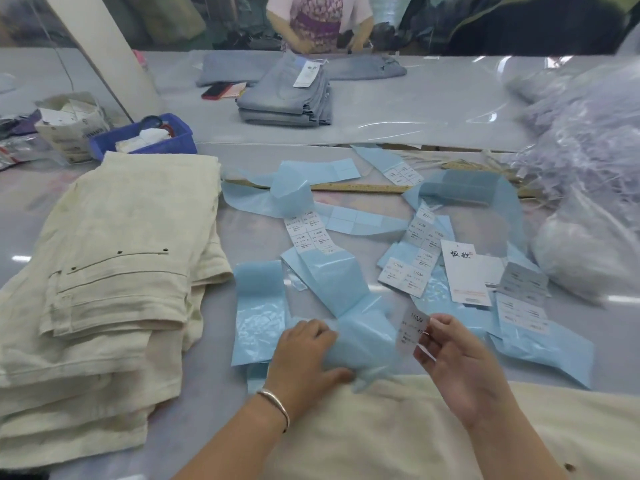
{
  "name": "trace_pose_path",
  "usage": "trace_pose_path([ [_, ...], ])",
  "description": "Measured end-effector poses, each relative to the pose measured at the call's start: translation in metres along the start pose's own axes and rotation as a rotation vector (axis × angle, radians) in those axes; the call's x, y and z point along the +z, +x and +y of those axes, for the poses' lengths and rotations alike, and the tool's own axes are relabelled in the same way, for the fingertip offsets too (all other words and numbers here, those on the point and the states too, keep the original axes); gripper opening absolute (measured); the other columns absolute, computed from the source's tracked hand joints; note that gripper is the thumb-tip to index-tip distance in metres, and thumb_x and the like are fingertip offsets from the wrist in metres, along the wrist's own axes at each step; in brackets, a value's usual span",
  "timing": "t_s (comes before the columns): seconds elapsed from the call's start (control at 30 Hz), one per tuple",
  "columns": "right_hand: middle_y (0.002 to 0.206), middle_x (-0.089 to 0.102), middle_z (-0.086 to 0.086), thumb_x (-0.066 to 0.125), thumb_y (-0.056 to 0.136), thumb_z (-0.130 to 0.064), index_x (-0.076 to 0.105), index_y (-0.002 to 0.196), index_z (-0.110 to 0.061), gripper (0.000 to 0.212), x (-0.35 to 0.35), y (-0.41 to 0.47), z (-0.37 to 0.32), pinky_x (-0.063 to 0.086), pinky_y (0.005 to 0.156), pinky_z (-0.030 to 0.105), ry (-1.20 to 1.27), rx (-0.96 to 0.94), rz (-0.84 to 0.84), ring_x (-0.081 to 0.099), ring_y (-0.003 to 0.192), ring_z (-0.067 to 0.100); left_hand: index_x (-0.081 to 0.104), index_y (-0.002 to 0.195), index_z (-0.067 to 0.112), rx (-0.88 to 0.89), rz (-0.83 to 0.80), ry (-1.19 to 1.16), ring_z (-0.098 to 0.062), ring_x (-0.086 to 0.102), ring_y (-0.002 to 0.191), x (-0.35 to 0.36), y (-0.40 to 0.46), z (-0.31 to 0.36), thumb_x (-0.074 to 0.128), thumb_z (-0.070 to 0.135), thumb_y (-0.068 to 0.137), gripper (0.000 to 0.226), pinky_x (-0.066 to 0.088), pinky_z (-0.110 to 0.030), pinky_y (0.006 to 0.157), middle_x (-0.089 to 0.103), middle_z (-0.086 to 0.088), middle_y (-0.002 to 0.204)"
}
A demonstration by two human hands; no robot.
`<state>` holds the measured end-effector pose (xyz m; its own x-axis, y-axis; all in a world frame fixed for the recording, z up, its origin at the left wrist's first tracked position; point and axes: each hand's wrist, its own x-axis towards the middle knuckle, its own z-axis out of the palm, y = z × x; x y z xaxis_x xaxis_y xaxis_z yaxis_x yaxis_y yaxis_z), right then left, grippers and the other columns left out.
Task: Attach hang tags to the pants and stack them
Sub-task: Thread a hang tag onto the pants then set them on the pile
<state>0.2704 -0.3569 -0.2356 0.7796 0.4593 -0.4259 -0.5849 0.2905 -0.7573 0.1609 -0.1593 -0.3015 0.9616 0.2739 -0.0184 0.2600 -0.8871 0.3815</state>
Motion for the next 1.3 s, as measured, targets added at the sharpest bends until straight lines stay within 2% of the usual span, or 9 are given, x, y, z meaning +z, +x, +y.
trace_pose_path([
  [0.17,0.081,0.061,0.009,0.058,0.072,-0.014,0.056,0.082,-0.011,0.010,-0.016,-0.013,-0.001,0.040,0.070,0.033,-0.007,0.011,0.014,0.054,0.073,0.021,0.046,0.065,0.015,-0.338,0.325,-0.148,-0.037,0.058,0.076,-0.018,0.004,-0.023,0.070,0.019,0.084,0.031,0.035,-0.038,0.063,0.057,-0.015,0.077],
  [0.27,0.083,0.062,0.010,0.057,0.074,-0.012,0.056,0.082,-0.011,0.009,-0.028,-0.019,-0.006,0.040,0.071,0.034,-0.027,0.000,0.009,0.055,0.074,0.021,0.058,0.081,0.004,-0.614,0.366,-0.213,-0.043,0.058,0.091,-0.038,0.017,-0.047,0.060,0.009,0.086,0.008,0.043,-0.046,0.074,0.062,-0.025,0.097],
  [0.33,0.084,0.064,0.009,0.058,0.072,-0.012,0.057,0.083,-0.011,0.011,-0.035,-0.023,-0.009,0.041,0.070,0.033,-0.051,-0.007,0.004,0.057,0.073,0.020,0.057,0.117,-0.001,-0.700,0.277,-0.319,-0.042,0.052,0.113,-0.046,0.025,-0.048,0.057,0.002,0.082,0.035,0.042,-0.046,0.093,0.056,-0.027,0.123],
  [0.43,0.087,0.064,0.009,0.061,0.069,-0.012,0.057,0.088,-0.011,0.020,-0.046,-0.028,-0.016,0.043,0.069,0.032,-0.087,-0.006,-0.005,0.057,0.075,0.019,0.031,0.145,-0.004,-0.563,0.370,-0.245,-0.041,0.033,0.134,-0.048,0.022,-0.002,0.060,0.000,0.079,0.073,0.025,-0.043,0.112,0.037,-0.027,0.144],
  [0.53,0.087,0.065,0.009,0.062,0.068,-0.014,0.058,0.087,-0.012,0.019,-0.059,-0.034,-0.028,0.043,0.069,0.032,-0.105,-0.004,-0.026,0.058,0.075,0.019,0.054,0.130,0.005,-0.280,0.477,-0.284,-0.031,0.047,0.123,-0.034,0.010,0.077,0.065,0.007,0.082,0.049,0.031,-0.038,0.108,0.055,-0.015,0.130],
  [0.63,0.083,0.067,0.007,0.063,0.070,-0.012,0.059,0.085,-0.013,0.016,-0.075,-0.040,-0.046,0.044,0.067,0.030,-0.148,-0.037,-0.030,0.060,0.072,0.016,0.068,0.088,0.028,-0.203,0.125,-0.649,0.001,0.060,0.086,-0.017,0.000,0.154,0.070,0.030,0.087,0.002,0.046,-0.021,0.080,0.070,0.013,0.089],
  [0.7,0.081,0.069,0.006,0.060,0.079,-0.004,0.058,0.086,-0.011,0.010,-0.092,-0.045,-0.057,0.045,0.067,0.029,-0.185,-0.065,-0.038,0.062,0.072,0.016,0.068,0.077,0.027,-0.185,0.003,-0.774,0.004,0.058,0.070,-0.002,-0.001,0.190,0.074,0.034,0.084,0.011,0.043,-0.012,0.068,0.068,0.015,0.074],
  [1.0,0.084,0.071,0.006,0.063,0.084,0.003,0.068,0.088,-0.012,0.017,-0.183,-0.024,-0.101,0.046,0.065,0.023,-0.550,-0.200,0.154,0.062,0.070,0.014,0.058,0.053,0.019,-0.372,0.088,-0.805,-0.002,0.041,0.050,0.036,0.022,0.263,0.077,0.008,0.077,0.032,0.037,-0.015,0.054,0.048,0.015,0.048],
  [1.3,0.075,0.064,-0.010,0.065,0.080,-0.003,0.065,0.083,-0.018,0.016,-0.187,0.055,-0.119,0.046,0.068,0.020,-1.054,-0.451,0.049,0.060,0.073,0.009,0.074,0.086,0.013,-0.622,0.229,-1.174,-0.011,0.057,0.077,0.051,0.039,0.291,0.071,0.015,0.085,0.004,0.044,-0.022,0.065,0.074,-0.002,0.085],
])
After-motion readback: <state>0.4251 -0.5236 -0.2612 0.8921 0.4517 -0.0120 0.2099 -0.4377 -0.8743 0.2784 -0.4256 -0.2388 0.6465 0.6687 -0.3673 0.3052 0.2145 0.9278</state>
